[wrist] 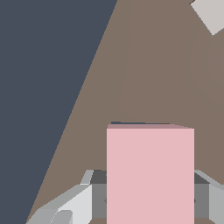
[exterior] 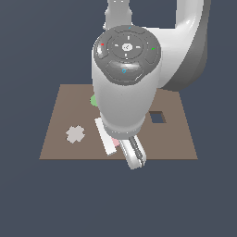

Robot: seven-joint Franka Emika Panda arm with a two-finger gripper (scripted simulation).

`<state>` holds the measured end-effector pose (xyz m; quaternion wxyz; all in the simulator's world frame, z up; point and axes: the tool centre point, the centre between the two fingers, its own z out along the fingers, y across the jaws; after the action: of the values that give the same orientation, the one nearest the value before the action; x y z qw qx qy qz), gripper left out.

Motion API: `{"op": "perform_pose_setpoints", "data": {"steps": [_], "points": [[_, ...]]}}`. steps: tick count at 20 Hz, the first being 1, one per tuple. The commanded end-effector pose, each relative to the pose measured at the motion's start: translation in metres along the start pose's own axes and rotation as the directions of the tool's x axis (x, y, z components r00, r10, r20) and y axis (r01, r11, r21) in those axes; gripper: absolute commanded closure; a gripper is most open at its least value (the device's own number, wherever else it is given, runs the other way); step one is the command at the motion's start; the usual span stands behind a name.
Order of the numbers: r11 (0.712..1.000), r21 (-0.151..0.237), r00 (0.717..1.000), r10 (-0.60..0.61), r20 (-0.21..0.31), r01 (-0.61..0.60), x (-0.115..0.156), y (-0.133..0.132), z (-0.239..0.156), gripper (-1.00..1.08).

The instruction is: Insert a designated object into the corresponding slot on a board.

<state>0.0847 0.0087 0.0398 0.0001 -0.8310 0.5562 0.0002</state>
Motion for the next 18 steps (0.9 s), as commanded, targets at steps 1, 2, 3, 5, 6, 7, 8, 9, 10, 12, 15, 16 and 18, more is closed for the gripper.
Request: {"op": "perform_pose_setpoints", "data": {"steps": [1,2,3,5,6,7,8,9,10,12,15,16,18], "points": [[1.0,0.001,1.0,0.028,0.0,-0.028,-0.0002,0.0013,-0.0005,1.08],[0.999,0.001,0.999,0.035,0.0,-0.035,-0.0003,0.0017,-0.0005,1.08],[0.999,0.001,0.999,0.04,0.0,-0.04,-0.0004,0.002,-0.0005,1.08],[0.999,0.001,0.999,0.046,0.0,-0.046,-0.0006,0.0023,-0.0005,1.08],[0.999,0.001,0.999,0.047,0.0,-0.047,-0.0007,0.0023,-0.0005,1.08],[0.999,0.001,0.999,0.046,0.0,-0.046,-0.0007,0.0023,-0.0005,1.08],[0.999,0.001,0.999,0.044,0.0,-0.044,-0.0006,0.0022,-0.0005,1.08],[0.999,0.001,0.999,0.041,0.0,-0.041,-0.0006,0.002,-0.0005,1.08],[0.999,0.001,0.999,0.039,0.0,-0.039,-0.0007,0.0018,-0.0005,1.08],[0.999,0.0,0.999,0.04,0.0,-0.04,-0.0007,0.0021,0.0,1.08],[0.999,0.0,0.999,0.039,0.0,-0.039,-0.0006,0.002,0.0035,1.08],[0.999,0.0,0.999,0.039,0.0,-0.039,-0.0006,0.0018,0.0061,1.08],[0.999,0.001,0.999,0.038,0.001,-0.038,-0.0005,0.0017,0.0092,1.08]]}}
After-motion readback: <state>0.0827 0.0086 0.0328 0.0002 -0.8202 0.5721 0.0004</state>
